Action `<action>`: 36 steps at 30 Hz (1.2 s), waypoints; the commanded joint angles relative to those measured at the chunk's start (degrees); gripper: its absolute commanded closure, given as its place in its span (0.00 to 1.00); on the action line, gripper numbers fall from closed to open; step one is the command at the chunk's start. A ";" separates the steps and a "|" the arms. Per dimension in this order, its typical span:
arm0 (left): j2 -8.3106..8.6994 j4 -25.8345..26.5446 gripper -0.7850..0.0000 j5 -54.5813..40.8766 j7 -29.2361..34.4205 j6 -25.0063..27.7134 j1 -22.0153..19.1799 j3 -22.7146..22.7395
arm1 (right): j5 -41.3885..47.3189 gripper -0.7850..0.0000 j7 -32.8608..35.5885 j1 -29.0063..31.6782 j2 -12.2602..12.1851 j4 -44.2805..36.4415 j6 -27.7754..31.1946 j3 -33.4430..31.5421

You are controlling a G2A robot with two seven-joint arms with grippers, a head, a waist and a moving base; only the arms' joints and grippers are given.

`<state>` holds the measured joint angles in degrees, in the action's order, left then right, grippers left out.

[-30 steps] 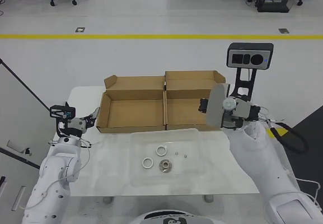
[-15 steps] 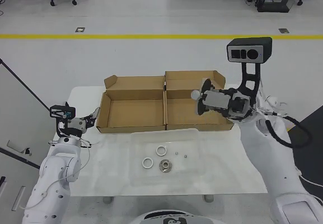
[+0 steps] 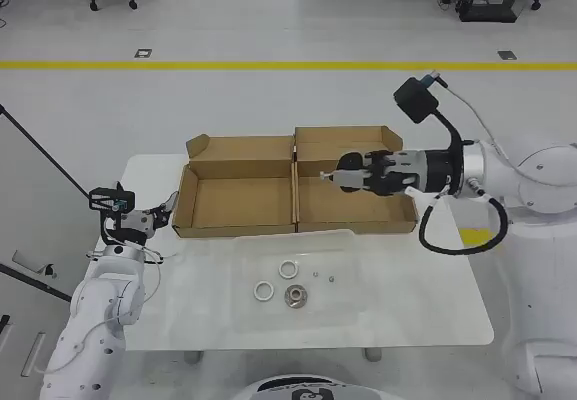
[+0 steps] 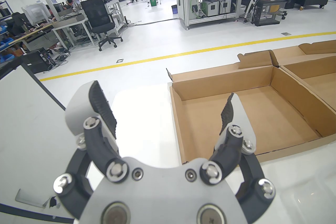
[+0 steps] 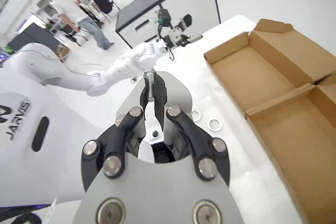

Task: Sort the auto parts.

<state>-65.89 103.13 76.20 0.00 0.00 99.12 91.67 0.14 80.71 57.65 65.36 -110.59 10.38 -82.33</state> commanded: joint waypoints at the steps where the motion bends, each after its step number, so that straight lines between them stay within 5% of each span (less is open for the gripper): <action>1: 0.00 0.00 0.00 0.00 0.00 0.00 0.00 0.00 | -3.21 1.00 0.27 -2.69 -0.05 2.96 1.09 2.22; 18: 0.00 0.00 0.00 0.00 0.00 0.00 0.00 0.00 | -30.49 1.00 -1.93 -21.03 0.99 28.98 13.05 21.74; 36: 0.00 0.00 0.00 0.00 0.00 0.00 0.00 0.00 | -45.70 1.00 -9.29 -26.08 4.02 44.69 11.49 36.29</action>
<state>-65.89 103.13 76.20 0.00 0.00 99.12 91.67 -45.20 71.41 31.65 69.22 -66.47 22.02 -46.60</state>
